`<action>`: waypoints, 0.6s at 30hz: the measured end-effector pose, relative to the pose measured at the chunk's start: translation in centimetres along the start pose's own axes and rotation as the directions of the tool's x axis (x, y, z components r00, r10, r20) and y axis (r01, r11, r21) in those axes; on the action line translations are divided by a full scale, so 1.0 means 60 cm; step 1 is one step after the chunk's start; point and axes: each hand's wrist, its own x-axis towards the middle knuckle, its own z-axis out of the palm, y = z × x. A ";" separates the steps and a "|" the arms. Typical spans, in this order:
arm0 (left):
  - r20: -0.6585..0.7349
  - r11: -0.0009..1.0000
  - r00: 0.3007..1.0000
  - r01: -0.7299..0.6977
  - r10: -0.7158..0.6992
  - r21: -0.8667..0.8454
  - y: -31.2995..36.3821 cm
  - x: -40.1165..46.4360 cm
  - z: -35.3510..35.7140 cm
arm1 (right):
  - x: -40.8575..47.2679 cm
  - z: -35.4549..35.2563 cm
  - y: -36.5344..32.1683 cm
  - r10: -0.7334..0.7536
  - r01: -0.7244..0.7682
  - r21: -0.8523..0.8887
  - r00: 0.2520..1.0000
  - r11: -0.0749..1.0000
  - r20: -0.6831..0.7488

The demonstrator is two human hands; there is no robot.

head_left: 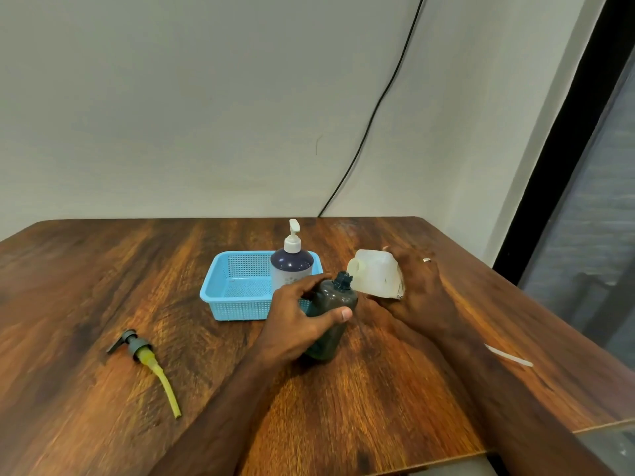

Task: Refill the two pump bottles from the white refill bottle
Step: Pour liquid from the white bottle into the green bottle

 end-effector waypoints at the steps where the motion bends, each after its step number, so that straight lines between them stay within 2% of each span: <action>1: -0.001 1.000 1.000 -0.004 0.004 0.000 0.000 0.000 0.000 | 0.001 -0.002 -0.001 -0.008 0.008 -0.006 1.000 1.000 0.003; 13: -0.014 0.999 1.000 0.017 -0.017 -0.028 0.003 0.000 0.000 | 0.018 -0.005 0.005 -0.173 0.172 -0.108 0.985 0.979 -0.001; 18: -0.010 0.999 1.000 0.021 -0.021 -0.043 0.003 0.001 -0.001 | 0.022 -0.003 0.009 -0.198 0.196 -0.113 0.980 0.974 -0.005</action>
